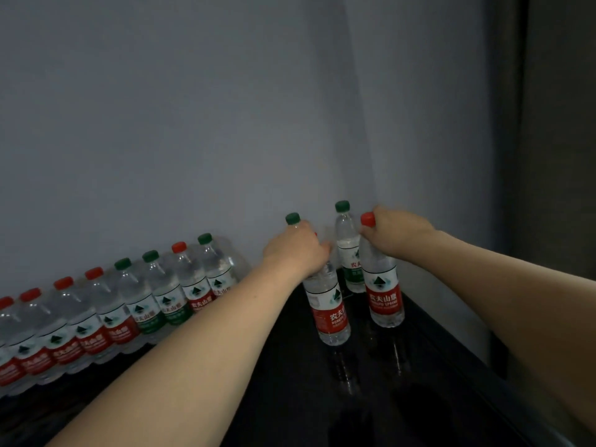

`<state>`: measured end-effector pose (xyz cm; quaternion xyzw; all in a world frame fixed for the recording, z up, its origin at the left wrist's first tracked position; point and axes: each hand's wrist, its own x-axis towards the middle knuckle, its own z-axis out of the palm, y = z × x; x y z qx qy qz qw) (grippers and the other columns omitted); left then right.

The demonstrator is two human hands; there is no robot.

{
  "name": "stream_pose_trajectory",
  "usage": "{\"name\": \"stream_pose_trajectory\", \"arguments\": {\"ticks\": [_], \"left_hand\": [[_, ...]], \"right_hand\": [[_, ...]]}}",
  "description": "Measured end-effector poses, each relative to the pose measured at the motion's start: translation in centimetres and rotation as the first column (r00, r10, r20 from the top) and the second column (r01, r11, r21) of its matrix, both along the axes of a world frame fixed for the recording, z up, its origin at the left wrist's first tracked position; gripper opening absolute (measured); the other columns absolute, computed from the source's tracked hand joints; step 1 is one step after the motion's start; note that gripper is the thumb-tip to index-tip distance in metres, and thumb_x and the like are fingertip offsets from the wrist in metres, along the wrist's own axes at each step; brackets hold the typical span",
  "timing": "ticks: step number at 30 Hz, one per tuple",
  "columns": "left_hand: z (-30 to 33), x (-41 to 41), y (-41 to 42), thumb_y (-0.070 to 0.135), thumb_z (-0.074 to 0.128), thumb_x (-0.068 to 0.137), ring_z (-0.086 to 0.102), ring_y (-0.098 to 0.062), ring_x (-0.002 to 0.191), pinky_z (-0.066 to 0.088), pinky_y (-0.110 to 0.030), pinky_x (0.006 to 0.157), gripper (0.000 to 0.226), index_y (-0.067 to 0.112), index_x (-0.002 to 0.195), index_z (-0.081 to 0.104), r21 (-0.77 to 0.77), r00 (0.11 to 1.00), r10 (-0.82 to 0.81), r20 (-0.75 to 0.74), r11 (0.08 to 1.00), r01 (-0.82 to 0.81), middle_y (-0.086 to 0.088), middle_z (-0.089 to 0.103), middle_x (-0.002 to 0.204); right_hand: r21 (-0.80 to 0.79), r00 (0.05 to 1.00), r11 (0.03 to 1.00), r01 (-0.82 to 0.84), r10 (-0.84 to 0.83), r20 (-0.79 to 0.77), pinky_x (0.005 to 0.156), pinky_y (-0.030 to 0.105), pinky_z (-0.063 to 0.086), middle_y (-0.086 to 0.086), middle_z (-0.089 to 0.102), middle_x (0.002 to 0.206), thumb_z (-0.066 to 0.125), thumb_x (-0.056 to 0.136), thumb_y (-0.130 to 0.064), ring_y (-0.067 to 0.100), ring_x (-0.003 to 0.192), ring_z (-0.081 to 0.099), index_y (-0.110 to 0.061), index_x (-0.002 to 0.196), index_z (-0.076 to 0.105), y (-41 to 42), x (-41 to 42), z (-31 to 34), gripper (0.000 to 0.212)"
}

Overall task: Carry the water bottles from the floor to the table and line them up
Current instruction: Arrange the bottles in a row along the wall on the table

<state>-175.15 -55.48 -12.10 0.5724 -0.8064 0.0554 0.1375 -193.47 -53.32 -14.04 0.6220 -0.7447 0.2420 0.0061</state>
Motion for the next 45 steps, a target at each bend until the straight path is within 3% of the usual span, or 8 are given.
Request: {"name": "stream_pose_trajectory", "arguments": {"ticks": [6,12,18,21,23,27,32,45], "left_hand": [[-1.1,0.6,-1.2,0.043,0.046,0.099,0.056,-0.023,0.084,0.043,-0.034,0.066,0.038,0.014,0.123,0.046,-0.006,0.996,-0.035,-0.083,0.999,0.035,-0.005,0.058,0.098],[0.6,4.2,2.3,0.036,0.058,0.094,0.055,-0.013,0.079,0.043,-0.029,0.061,0.023,0.019,0.108,0.052,0.093,0.992,-0.109,-0.068,0.989,0.116,0.000,0.058,0.093],[3.6,8.9,8.3,0.039,0.059,0.094,0.057,-0.018,0.083,0.045,-0.032,0.066,0.018,0.030,0.096,0.044,0.017,0.963,-0.255,0.088,0.967,0.254,-0.001,0.060,0.097],[6.2,12.2,10.4,0.044,0.058,0.094,0.058,-0.018,0.085,0.052,-0.038,0.076,0.021,0.028,0.104,0.050,0.007,0.963,-0.246,0.108,0.969,0.247,0.001,0.059,0.096],[7.7,14.2,11.3,0.044,0.058,0.095,0.058,-0.018,0.084,0.053,-0.040,0.077,0.022,0.027,0.107,0.050,-0.010,0.964,-0.247,0.103,0.968,0.249,0.000,0.059,0.096],[9.6,16.8,11.8,0.042,0.056,0.096,0.057,-0.018,0.083,0.052,-0.038,0.073,0.020,0.025,0.104,0.048,-0.108,0.958,-0.255,0.129,0.957,0.269,0.000,0.059,0.095],[10.3,18.8,9.2,0.039,0.052,0.098,0.057,-0.019,0.087,0.052,-0.037,0.075,0.023,0.020,0.111,0.049,-0.230,0.958,-0.242,0.155,0.934,0.273,0.000,0.060,0.101],[5.0,17.6,-7.9,0.041,0.048,0.098,0.060,-0.024,0.082,0.054,-0.041,0.068,0.027,0.020,0.115,0.047,-0.297,0.960,-0.203,0.192,0.921,0.254,-0.004,0.062,0.100]], "right_hand": [[-0.023,0.997,0.997,-0.074,0.074,0.011,0.056,0.029,0.039,0.003,0.055,0.078,0.054,0.089,-0.042,0.016,0.067,0.052,-0.018,0.078,0.043,-0.6,-0.5,0.3,0.028],[0.114,0.966,0.979,-0.168,0.186,-0.181,0.051,0.027,0.037,-0.001,0.055,0.076,0.061,0.082,-0.038,0.013,0.065,0.052,-0.023,0.076,0.046,3.1,1.3,2.7,0.022],[0.315,0.917,0.923,-0.220,0.306,-0.256,0.052,0.031,0.051,0.006,0.064,0.081,0.059,0.088,-0.026,0.020,0.065,0.066,-0.015,0.087,0.055,7.6,5.6,5.2,0.012],[0.381,0.907,0.886,-0.265,0.363,-0.214,0.060,0.033,0.060,0.012,0.068,0.088,0.059,0.091,-0.032,0.022,0.065,0.071,-0.011,0.104,0.055,9.5,7.5,7.2,0.026],[0.377,0.885,0.874,-0.308,0.408,-0.223,0.069,0.036,0.060,0.010,0.068,0.094,0.062,0.090,-0.041,0.022,0.073,0.071,-0.014,0.109,0.055,10.4,9.1,8.5,0.034],[0.346,0.850,0.861,-0.373,0.467,-0.245,0.059,0.031,0.057,0.007,0.067,0.091,0.063,0.089,-0.045,0.019,0.068,0.069,-0.018,0.104,0.054,10.6,12.4,10.3,0.032],[0.229,0.823,0.897,-0.377,0.438,-0.361,0.083,0.040,0.053,0.004,0.060,0.105,0.060,0.090,-0.046,0.024,0.090,0.063,-0.015,0.111,0.053,7.8,14.5,11.5,0.038],[0.090,0.864,0.940,-0.329,0.338,-0.373,0.075,0.031,0.040,0.011,0.060,0.114,0.060,0.092,-0.039,0.026,0.095,0.055,-0.013,0.111,0.054,-8.2,15.3,8.5,0.033]]}}
